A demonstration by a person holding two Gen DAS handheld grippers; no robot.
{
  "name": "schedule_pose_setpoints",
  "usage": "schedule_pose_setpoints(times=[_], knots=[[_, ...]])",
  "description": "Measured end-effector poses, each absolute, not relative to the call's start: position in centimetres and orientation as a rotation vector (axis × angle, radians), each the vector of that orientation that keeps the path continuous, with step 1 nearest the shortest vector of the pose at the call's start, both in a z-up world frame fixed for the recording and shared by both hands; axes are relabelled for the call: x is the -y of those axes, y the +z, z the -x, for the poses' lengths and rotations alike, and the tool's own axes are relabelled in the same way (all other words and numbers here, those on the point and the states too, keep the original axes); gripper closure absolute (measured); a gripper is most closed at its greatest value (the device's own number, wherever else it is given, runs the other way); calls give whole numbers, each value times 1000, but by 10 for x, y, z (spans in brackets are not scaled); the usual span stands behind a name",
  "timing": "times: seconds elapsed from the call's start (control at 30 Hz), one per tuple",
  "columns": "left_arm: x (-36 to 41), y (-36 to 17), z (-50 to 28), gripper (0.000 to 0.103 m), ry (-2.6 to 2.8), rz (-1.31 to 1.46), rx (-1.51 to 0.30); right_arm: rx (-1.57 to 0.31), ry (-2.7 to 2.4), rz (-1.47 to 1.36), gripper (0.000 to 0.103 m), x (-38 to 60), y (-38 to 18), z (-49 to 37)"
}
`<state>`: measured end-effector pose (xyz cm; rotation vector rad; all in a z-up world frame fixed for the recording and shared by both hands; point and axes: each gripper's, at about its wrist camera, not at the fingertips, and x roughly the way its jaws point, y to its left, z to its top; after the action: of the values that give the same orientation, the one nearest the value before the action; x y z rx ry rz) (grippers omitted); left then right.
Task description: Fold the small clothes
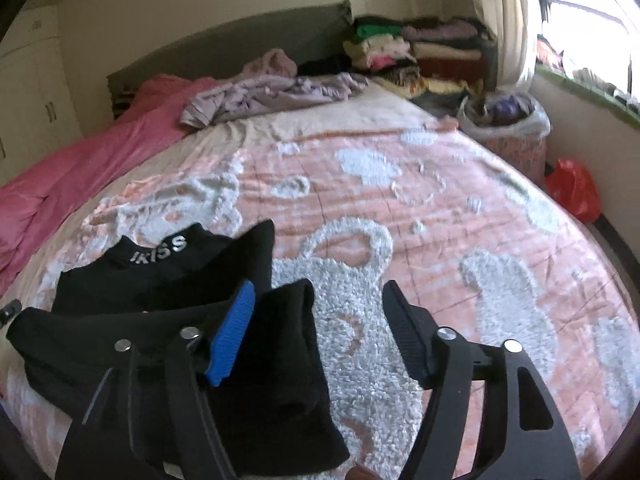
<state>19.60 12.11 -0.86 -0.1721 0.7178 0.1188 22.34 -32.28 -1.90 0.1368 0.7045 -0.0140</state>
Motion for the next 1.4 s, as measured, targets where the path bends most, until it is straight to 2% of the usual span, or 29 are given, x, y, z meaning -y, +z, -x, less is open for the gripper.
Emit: schedule_pose_setpoints(times=[0.1, 0.37, 0.6, 0.67, 0.73, 0.77, 0.8, 0.83, 1.07, 1.4], knots=[[-121, 4, -184, 44, 127, 162, -663, -640, 11, -78, 24, 310, -2, -207], [-113, 22, -159, 44, 89, 143, -612, -596, 163, -5, 22, 275, 15, -177], [-80, 5, -142, 44, 0, 76, -674, -651, 277, 35, 22, 244, 3, -164], [-70, -3, -138, 45, -26, 49, -696, -665, 306, 50, 30, 237, -2, -160], [-56, -15, -134, 54, -60, 2, -729, -696, 349, 66, 51, 229, -7, -156], [-53, -18, -133, 62, -63, -10, -737, -713, 366, 70, 56, 225, -9, -155], [-48, -23, -132, 68, -72, -18, -751, -738, 391, 74, 65, 221, -14, -154], [-44, -28, -131, 70, -87, -24, -765, -752, 403, 78, 70, 219, -16, -153], [-27, -48, -136, 72, -83, -103, -792, -848, 427, 153, 71, 200, -41, -151], [-31, -43, -166, 72, -81, -66, -794, -847, 386, 186, 72, 199, -50, -178]])
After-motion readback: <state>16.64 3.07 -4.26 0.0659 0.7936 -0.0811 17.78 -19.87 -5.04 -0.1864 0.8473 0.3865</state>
